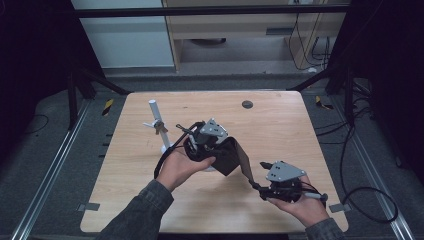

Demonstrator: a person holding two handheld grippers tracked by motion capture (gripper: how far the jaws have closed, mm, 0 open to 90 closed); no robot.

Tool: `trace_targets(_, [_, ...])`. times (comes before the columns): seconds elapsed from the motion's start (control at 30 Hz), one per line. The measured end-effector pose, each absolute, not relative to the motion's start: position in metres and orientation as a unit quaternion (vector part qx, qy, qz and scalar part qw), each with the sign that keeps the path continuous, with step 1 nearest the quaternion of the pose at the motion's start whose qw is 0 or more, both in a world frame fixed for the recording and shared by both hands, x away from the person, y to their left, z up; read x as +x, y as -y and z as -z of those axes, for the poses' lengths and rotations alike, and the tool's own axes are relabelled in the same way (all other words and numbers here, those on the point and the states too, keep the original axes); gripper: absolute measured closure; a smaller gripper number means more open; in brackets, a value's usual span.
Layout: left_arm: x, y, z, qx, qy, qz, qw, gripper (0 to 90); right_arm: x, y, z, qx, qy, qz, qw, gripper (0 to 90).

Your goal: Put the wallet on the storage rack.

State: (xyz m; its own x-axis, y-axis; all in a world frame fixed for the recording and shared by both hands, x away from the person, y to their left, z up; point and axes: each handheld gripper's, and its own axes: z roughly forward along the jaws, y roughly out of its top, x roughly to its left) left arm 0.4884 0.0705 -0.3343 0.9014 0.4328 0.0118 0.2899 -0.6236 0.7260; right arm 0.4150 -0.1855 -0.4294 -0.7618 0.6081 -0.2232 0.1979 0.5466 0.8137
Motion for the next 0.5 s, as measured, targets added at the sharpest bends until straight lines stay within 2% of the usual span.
trace_targets(0.23, [0.488, -0.072, 0.333, 0.897, -0.202, -0.097, 0.380, 79.6, 0.416, 0.185, 0.436, 0.244, -0.848, -0.408, 0.237, 24.9])
trace_targets(0.5, [0.489, -0.077, 0.329, 0.892, -0.207, -0.097, 0.391, 79.6, 0.424, 0.189, 0.448, 0.275, -0.839, -0.401, 0.245, 20.4])
